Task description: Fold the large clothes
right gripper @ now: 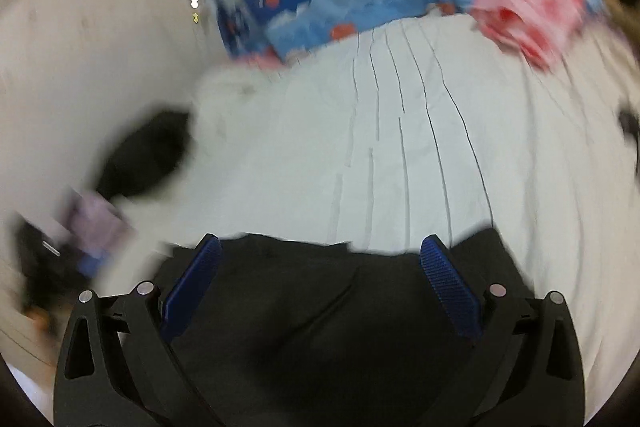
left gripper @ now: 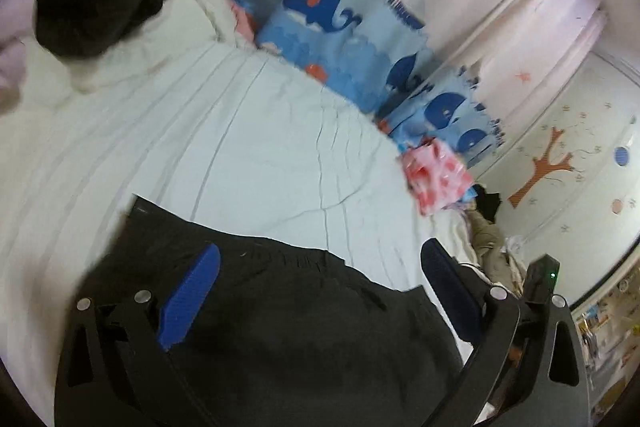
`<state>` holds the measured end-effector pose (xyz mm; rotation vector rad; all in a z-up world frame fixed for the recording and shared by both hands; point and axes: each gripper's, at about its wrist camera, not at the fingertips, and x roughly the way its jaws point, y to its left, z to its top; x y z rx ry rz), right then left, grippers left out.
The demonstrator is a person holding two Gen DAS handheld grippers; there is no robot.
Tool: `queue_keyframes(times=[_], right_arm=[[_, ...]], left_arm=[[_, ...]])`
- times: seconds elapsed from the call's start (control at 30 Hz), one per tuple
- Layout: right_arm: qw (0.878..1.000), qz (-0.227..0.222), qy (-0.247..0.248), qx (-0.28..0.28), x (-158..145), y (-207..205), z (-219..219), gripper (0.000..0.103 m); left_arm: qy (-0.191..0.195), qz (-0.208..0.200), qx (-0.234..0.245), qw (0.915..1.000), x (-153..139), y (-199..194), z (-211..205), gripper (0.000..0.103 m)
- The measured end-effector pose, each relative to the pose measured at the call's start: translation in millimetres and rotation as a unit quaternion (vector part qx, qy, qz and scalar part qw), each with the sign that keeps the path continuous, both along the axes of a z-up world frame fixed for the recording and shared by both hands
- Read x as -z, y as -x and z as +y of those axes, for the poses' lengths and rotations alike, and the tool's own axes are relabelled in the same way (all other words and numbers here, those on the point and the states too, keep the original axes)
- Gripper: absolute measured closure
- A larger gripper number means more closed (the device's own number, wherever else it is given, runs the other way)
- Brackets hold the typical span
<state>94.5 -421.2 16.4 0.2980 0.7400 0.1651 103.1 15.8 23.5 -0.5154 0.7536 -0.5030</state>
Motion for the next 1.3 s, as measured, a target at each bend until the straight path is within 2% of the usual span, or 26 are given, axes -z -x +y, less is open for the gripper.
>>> queue_keyframes(times=[0.07,0.1,0.13,0.17,0.2,0.23,0.33,0.4,0.43,0.47,0.53,0.57,0.63,0.67,0.7,0.73,0.77,0.83,0.97,1.0,1.07,1.1,1.17,1.23,1.27,1.3], right_arm=[[0.997,0.027,0.073,0.001,36.8,-29.8,17.0,0.006],[0.995,0.058,0.082,0.009,64.4,-37.8,18.3,0.006],[0.994,0.084,0.068,0.016,89.9,-43.0,15.0,0.006],[0.994,0.101,0.022,0.02,114.5,-39.6,6.3,0.006],[0.994,0.097,-0.034,0.028,129.3,-31.1,-3.9,0.007],[0.994,0.089,-0.05,0.03,133.7,-23.1,-9.6,0.007],[0.994,0.108,-0.008,0.009,136.3,-18.5,-3.0,0.007],[0.993,0.114,0.035,0.02,120.5,-18.4,3.5,0.007],[0.995,0.095,0.036,0.024,109.6,-14.4,3.4,0.007],[0.996,0.07,0.034,0.031,95.9,-9.7,2.7,0.007],[0.997,0.027,0.046,0.06,76.8,1.3,-1.9,0.007],[0.996,0.016,0.052,0.075,75.0,3.1,-5.2,0.007],[0.993,0.039,0.061,0.094,93.8,-2.7,-13.6,0.007],[0.99,0.072,0.064,0.099,116.4,-8.8,-19.8,0.007],[0.99,0.092,0.043,0.099,131.9,-10.8,-25.9,0.006],[0.99,0.096,-0.019,0.099,147.8,-10.8,-39.9,0.006],[0.99,0.084,-0.044,0.104,152.0,-7.8,-50.5,0.006],[0.991,0.078,-0.048,0.101,156.8,-6.6,-53.0,0.006],[0.989,0.103,0.011,0.103,140.7,-7.8,-43.0,0.006],[0.99,0.085,0.027,0.113,127.7,-1.9,-40.4,0.006],[0.994,0.032,0.023,0.103,97.6,5.6,-25.0,0.006],[0.995,0.009,0.04,0.087,79.4,8.5,-8.8,0.006],[0.996,-0.004,0.077,0.045,62.7,4.8,23.4,0.006],[0.991,0.009,0.13,0.008,66.1,-5.6,53.7,0.006],[0.988,0.025,0.155,-0.004,77.8,-13.1,66.4,0.006],[0.98,0.065,0.187,-0.018,105.9,-24.4,77.2,0.006]], left_arm=[[-0.009,0.02,-0.013,0.9997,23.8,-12.0,-7.7,0.007],[-0.019,0.038,-0.019,0.9989,45.1,-16.7,-10.6,0.007],[-0.022,0.054,-0.021,0.9981,65.6,-19.5,-12.6,0.008],[-0.014,0.063,-0.013,0.9979,89.3,-15.8,-10.9,0.008],[-0.013,0.053,-0.007,0.9985,98.4,-9.9,-10.5,0.008],[-0.017,0.041,-0.004,0.999,100.6,-5.1,-11.6,0.008],[-0.069,0.043,0.003,0.9967,99.8,2.9,-18.7,0.008],[-0.088,0.046,-0.017,0.9949,84.8,7.0,-16.7,0.008],[-0.082,0.038,-0.023,0.9957,75.9,8.7,-16.2,0.008],[-0.08,0.01,-0.03,0.9963,60.1,13.9,-15.4,0.008],[-0.107,-0.029,-0.045,0.9928,47.2,13.4,-18.7,0.007],[-0.114,-0.031,-0.047,0.9919,48.6,10.0,-18.6,0.007],[-0.122,0.009,-0.048,0.9913,73.1,-9.3,-15.2,0.007],[-0.121,0.03,-0.05,0.9909,85.8,-17.5,-14.0,0.008],[-0.088,0.051,-0.041,0.994,103.5,-24.1,-6.3,0.008],[-0.068,0.051,-0.046,0.9954,110.0,-25.4,0.4,0.008],[-0.064,0.047,-0.051,0.9956,114.6,-26.5,3.2,0.008],[-0.075,0.051,-0.046,0.9948,123.5,-29.1,-0.6,0.008],[-0.121,0.057,-0.065,0.9889,113.5,-24.0,-5.7,0.008],[-0.127,0.042,-0.076,0.9881,99.6,-13.1,-7.5,0.008],[-0.131,0.007,-0.068,0.989,80.5,3.6,-17.1,0.008],[-0.147,-0.016,-0.06,0.9872,70.0,10.7,-28.9,0.008],[-0.168,-0.041,-0.042,0.9841,61.3,17.3,-48.1,0.008],[-0.201,-0.056,-0.028,0.9776,62.4,18.7,-70.3,0.007],[-0.21,-0.056,-0.024,0.9758,65.9,17.6,-75.3,0.007],[-0.214,-0.049,-0.021,0.9753,73.3,16.3,-78.6,0.007]])
